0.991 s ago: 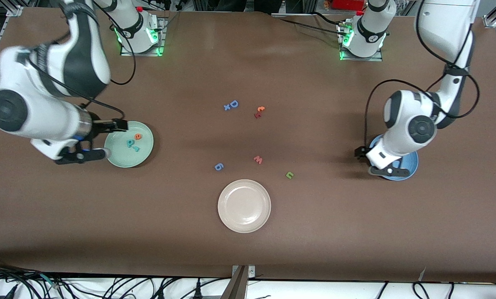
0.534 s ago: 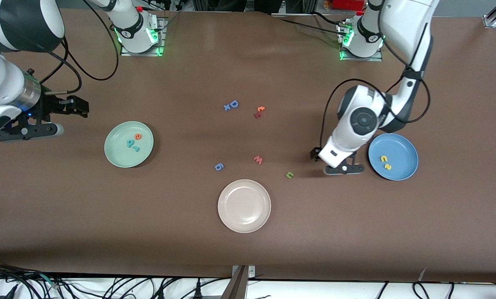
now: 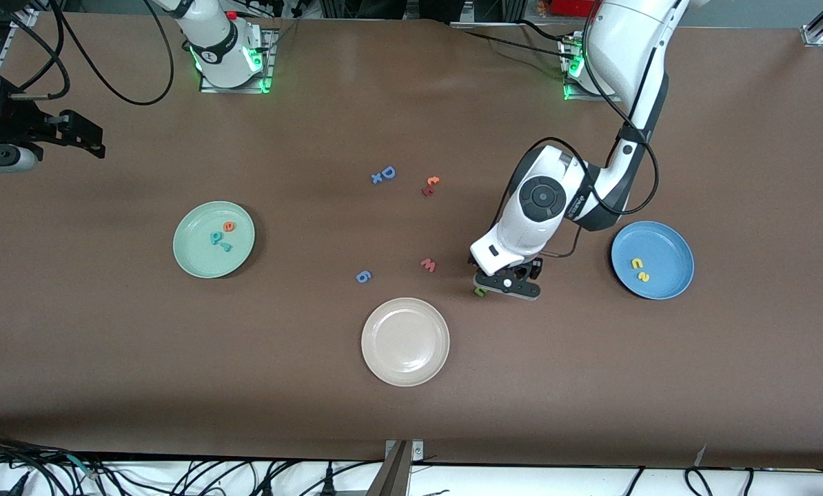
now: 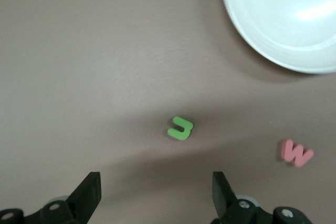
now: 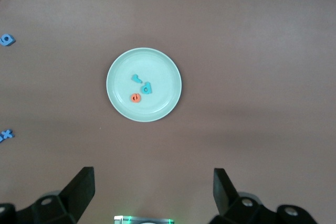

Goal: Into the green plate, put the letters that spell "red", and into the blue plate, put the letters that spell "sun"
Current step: 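Grasp the green letter with the left gripper and lift it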

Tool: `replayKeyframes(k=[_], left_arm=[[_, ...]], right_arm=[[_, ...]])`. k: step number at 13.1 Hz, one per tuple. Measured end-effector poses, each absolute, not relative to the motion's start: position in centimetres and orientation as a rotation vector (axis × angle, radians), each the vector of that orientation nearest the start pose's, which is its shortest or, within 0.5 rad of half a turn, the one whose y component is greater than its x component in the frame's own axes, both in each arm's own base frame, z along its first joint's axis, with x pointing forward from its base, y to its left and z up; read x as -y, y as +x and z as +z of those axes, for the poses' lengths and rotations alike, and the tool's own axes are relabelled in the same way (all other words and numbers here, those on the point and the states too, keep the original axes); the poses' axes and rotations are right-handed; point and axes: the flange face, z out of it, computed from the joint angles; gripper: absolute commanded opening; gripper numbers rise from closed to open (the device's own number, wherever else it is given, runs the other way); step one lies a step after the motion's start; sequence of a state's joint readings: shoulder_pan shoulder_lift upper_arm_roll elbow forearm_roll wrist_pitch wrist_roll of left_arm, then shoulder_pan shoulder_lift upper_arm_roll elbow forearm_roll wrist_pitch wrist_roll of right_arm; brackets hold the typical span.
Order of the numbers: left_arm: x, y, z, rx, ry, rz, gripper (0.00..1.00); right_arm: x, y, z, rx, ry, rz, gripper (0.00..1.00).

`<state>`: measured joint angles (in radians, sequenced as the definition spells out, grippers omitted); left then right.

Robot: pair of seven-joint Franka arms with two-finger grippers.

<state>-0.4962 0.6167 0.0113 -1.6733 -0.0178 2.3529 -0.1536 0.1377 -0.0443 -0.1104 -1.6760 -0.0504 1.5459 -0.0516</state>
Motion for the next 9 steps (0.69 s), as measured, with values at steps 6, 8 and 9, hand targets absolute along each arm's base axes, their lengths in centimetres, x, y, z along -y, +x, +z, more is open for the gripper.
replayKeyframes(k=[6,8,9], left_arm=[[32.1,61.6,21.1,-0.795,-3.051,-0.069,0.89],[32.3,61.9,20.6,-0.805,-3.052,-0.106,0.82],[32.5,62.0,20.3,-0.808,-3.053,-0.120,0.80]], right_arm=[[-1.0,53.5,59.7,0.127,-3.186,0.139,1.00],[-1.3,53.5,59.7,0.133,-3.186,0.136,1.00],[-1.2,53.6,59.7,0.128,-3.185,0.129,1.00]])
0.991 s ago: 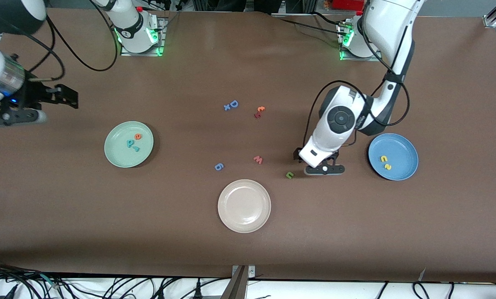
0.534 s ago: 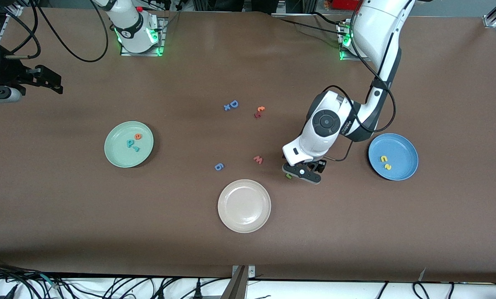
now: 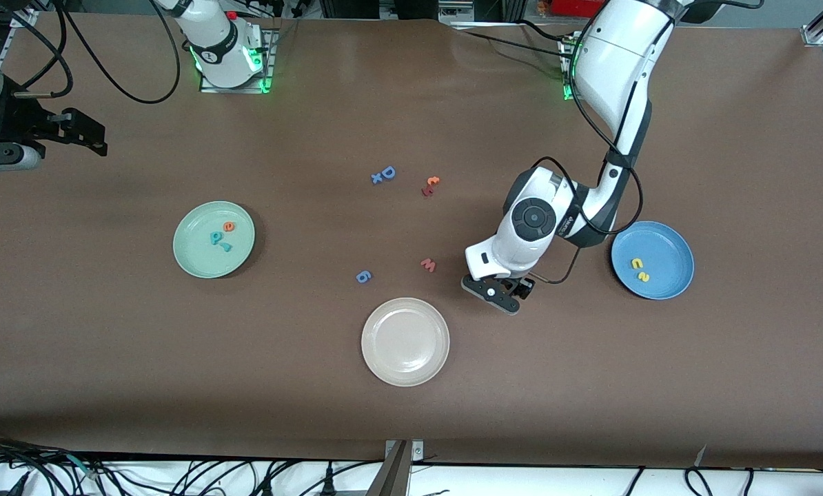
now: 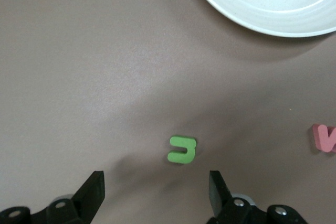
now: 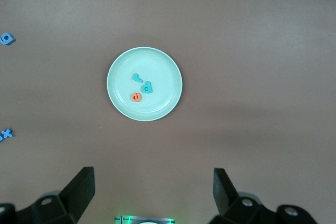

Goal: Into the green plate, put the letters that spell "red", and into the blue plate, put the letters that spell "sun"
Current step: 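Grasp the green letter with the left gripper and lift it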

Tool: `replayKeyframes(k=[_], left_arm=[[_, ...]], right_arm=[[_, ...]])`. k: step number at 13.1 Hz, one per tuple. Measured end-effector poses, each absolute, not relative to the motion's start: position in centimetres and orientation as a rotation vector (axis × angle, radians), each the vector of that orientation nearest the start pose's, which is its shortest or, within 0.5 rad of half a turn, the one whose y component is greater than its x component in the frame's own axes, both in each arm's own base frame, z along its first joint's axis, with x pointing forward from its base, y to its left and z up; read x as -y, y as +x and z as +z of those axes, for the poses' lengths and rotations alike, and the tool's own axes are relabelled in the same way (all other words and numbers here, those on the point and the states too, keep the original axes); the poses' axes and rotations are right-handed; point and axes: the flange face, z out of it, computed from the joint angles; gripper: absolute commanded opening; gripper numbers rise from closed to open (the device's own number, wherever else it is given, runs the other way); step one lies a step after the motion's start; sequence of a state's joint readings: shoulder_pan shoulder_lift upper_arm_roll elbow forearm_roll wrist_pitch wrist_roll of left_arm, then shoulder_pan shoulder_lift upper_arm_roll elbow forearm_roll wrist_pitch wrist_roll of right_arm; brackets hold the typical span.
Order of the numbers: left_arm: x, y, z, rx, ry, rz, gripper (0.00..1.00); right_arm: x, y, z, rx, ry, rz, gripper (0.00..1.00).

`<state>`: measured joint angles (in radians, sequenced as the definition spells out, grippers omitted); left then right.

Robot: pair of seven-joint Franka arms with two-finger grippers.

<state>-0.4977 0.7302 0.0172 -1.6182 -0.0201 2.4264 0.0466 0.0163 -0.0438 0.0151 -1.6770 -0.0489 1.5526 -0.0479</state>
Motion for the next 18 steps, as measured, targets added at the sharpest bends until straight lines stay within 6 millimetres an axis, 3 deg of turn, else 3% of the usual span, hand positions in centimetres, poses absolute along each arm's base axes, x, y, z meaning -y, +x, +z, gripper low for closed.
replayKeyframes(k=[11,13,16,18], left_arm=[[33.5,61.5,16.9,-0.799,-3.082,-0.134,0.79],[33.5,61.5,16.6,-0.799,-3.082,-0.138,0.59],[33.8,61.8,17.0,-0.802,-3.084,-0.155,0.37],[33.8,61.9,17.1,-0.802,-3.084,-0.158,0.35]], right_arm=[[0.4,54.0,59.7,0.065,-3.148,0.094,1.00],[0.4,54.2,59.3,0.065,-3.148,0.105,1.00],[0.3,54.3,59.1,0.068,-3.148,0.108,1.00],[0.2,54.3,59.1,0.069,-3.148,0.108,1.00]])
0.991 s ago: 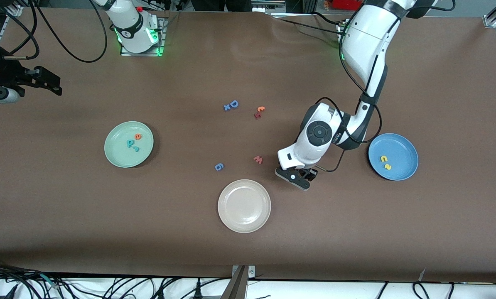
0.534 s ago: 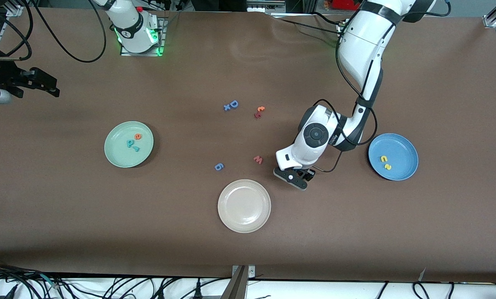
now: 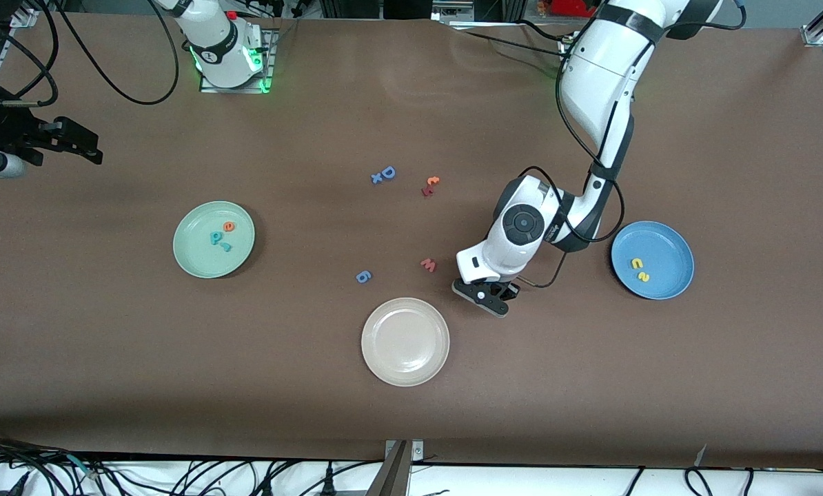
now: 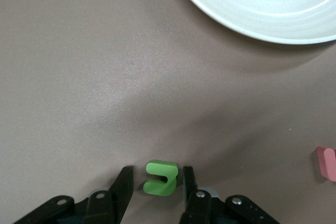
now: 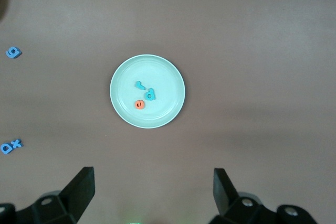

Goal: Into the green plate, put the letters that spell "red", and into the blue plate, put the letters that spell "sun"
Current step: 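Grasp the green letter with the left gripper and lift it, then lower the green letter onto the blue plate and open the left gripper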

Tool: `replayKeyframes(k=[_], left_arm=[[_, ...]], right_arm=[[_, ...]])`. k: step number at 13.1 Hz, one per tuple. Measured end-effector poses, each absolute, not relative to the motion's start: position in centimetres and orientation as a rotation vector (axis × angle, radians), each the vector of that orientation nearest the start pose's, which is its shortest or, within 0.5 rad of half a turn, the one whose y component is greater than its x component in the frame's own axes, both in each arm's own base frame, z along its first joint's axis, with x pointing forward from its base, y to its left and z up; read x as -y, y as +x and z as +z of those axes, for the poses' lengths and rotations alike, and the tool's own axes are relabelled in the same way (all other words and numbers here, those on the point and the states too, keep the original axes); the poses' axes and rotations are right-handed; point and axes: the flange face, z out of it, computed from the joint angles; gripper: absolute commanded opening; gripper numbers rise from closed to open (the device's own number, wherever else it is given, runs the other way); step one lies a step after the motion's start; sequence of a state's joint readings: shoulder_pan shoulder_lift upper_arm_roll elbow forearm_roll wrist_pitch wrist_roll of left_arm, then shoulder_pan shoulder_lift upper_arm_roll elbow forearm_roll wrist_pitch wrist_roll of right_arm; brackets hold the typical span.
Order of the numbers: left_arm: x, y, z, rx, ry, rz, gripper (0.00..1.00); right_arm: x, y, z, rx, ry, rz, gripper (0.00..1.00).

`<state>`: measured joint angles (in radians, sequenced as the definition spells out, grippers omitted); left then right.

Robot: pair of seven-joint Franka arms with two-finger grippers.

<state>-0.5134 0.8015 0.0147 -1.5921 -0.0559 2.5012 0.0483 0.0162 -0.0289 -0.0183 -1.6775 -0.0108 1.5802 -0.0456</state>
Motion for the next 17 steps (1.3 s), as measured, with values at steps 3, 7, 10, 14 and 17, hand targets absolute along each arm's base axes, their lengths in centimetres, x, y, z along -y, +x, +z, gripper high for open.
replayKeyframes(k=[3,7,10,14,17], left_arm=[[33.8,62.0,17.2,-0.802,-3.084,-0.163,0.17],[33.9,62.0,17.4,-0.802,-3.085,-0.166,0.02],[32.0,63.5,18.9,-0.785,-3.074,-0.206,0.04],[24.2,65.1,22.8,-0.804,-3.039,-0.109,0.08],[16.4,64.0,23.4,-0.842,-3.005,-0.015,0.09]], right_arm=[[0.2,54.3,59.1,0.072,-3.148,0.109,1.00],[0.1,54.3,59.1,0.073,-3.146,0.108,1.00],[0.1,54.3,59.1,0.074,-3.145,0.108,1.00],[0.0,54.3,59.1,0.076,-3.145,0.109,1.00],[0.0,54.3,59.1,0.077,-3.145,0.109,1.00]])
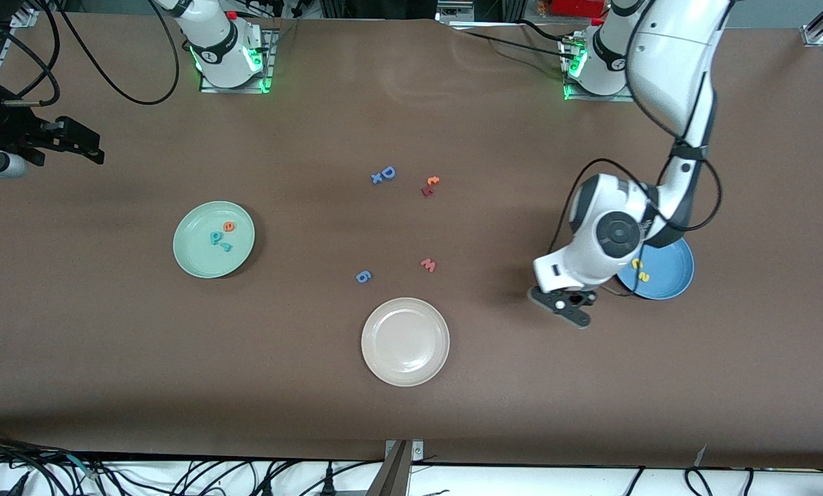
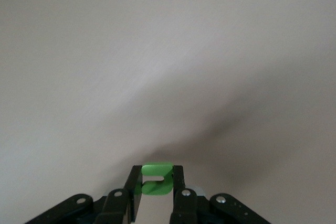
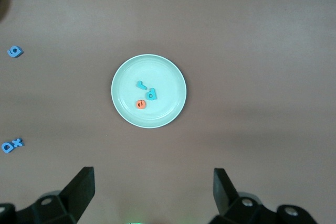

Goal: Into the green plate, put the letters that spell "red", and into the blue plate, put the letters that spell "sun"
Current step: 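Lower the green letter onto the blue plate and open the left gripper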

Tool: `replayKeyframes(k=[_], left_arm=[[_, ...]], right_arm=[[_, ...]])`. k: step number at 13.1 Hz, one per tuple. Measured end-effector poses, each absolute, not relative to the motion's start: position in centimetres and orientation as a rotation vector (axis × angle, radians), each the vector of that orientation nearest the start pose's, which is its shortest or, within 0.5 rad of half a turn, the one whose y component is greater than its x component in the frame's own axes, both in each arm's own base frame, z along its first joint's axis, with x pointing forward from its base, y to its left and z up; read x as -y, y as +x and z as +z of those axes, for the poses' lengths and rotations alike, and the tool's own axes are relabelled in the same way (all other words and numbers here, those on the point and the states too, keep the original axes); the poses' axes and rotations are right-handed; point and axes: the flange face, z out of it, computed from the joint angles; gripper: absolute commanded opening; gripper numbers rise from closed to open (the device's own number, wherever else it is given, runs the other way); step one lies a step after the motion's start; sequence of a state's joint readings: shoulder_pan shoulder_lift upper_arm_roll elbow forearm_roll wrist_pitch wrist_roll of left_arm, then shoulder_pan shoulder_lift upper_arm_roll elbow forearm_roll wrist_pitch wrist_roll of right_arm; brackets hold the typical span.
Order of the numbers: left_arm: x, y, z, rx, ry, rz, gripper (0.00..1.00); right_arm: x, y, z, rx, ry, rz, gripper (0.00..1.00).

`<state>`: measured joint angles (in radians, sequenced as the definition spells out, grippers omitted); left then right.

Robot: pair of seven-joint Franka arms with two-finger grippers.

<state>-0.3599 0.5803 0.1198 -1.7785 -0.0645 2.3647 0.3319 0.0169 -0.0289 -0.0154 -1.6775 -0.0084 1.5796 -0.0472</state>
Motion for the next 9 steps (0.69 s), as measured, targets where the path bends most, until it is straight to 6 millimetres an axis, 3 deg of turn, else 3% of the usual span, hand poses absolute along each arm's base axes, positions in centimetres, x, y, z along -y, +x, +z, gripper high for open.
replayKeyframes(k=[3,9], left_arm=[[11.1,62.0,23.6,-0.794,-3.011,0.079,0.10],[3.8,60.2,23.0,-0.830,-2.986,0.180,0.13]], right_arm=[[0.0,54.3,59.1,0.077,-3.145,0.109,1.00],[0.0,54.3,59.1,0.078,-3.145,0.109,1.00]])
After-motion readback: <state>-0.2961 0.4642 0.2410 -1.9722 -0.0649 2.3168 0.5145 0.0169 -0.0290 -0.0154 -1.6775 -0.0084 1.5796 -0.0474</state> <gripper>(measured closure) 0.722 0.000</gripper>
